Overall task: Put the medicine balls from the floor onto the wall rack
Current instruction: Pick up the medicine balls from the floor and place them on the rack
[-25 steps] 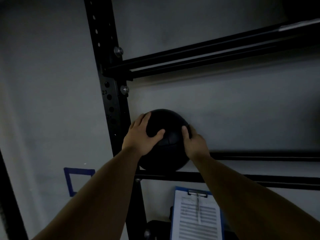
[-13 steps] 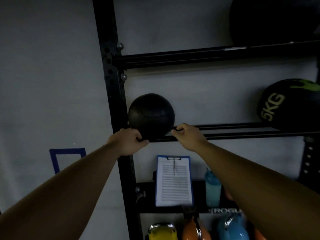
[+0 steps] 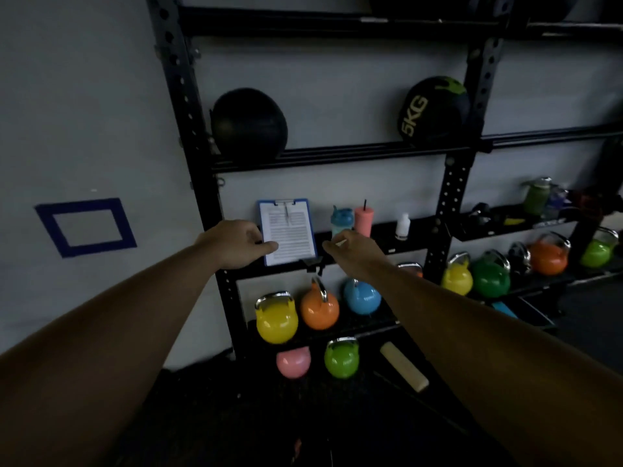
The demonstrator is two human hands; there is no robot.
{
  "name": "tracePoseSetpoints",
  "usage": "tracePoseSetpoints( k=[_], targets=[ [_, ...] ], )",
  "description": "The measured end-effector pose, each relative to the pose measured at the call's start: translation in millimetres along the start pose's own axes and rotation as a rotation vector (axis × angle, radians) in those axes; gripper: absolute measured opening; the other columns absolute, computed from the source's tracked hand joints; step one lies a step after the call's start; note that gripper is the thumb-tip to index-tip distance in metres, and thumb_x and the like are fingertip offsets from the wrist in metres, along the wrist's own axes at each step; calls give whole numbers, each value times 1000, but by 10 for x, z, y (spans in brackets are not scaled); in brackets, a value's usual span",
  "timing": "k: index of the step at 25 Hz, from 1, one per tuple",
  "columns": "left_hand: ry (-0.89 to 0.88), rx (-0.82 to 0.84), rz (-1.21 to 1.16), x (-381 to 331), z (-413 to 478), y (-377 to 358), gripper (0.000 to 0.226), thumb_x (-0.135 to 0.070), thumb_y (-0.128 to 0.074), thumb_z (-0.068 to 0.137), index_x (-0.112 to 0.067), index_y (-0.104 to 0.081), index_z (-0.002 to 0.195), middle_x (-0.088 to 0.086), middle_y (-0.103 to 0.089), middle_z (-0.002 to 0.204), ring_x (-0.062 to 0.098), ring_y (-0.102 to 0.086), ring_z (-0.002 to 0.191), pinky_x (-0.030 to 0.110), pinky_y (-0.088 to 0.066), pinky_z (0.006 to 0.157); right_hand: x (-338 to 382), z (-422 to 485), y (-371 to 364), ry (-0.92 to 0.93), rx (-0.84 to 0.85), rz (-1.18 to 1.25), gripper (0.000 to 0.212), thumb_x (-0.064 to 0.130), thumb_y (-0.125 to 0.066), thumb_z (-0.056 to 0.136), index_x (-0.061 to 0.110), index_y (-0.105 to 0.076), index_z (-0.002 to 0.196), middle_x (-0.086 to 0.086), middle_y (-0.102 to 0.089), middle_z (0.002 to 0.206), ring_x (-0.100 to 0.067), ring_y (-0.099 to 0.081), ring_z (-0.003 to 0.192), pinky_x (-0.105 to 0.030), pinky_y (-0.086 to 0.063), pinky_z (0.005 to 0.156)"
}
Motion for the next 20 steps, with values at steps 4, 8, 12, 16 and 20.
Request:
tracePoseSetpoints(
  k=[4, 8, 12, 16, 20],
  targets=[
    [79, 29, -38, -58, -787, -398, 46, -79, -73, 78, -37, -66, 94, -12, -72, 106, 22, -70, 114, 43, -56, 103, -537, -785, 22, -84, -6, 12, 33, 58, -63, 91, 28, -65, 104, -9, -77, 107, -33, -73, 105, -44, -58, 94],
    [173, 66, -112, -84, -1364, -1160, 46, -73, -75, 85, -32, -71, 104, 0, -77, 119, 25, -69, 113, 39, -55, 100, -1138, -1519, -180, -129, 96, -16, 47, 55, -61, 97, 19, -67, 126, -10, -72, 114, -30, -69, 111, -33, -52, 89],
    [161, 239, -107, -208, -1690, -2004, 51, -81, -71, 79, -37, -68, 104, 1, -78, 123, 27, -70, 117, 42, -57, 101, -1805, -1948, -523, -255, 203, -24, 54, 56, -59, 97, 19, -61, 136, -11, -70, 129, -32, -65, 119, -37, -52, 92],
    [140, 264, -128, -32, -1573, -2545, 38, -66, -75, 89, -33, -68, 107, -5, -76, 115, 24, -71, 115, 36, -54, 93, -2337, -2006, -920, -391, 261, -64, 72, 68, -54, 93, 25, -51, 150, -13, -60, 147, -35, -60, 130, -46, -52, 103],
    [175, 331, -183, 407, -1291, -3107, 48, -74, -71, 86, -33, -67, 109, -7, -73, 118, 20, -70, 110, 35, -52, 91, -2705, -1852, -1403, -492, 286, -66, 80, 73, -53, 92, 31, -40, 159, -11, -50, 158, -36, -54, 138, -53, -50, 108]
  ],
)
Point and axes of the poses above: each hand's wrist, its own z-axis towards the middle knuckle, its own y-axis out of the back of the hand, x = y × z, the point moved 1 cm from there along z, towards the middle knuckle
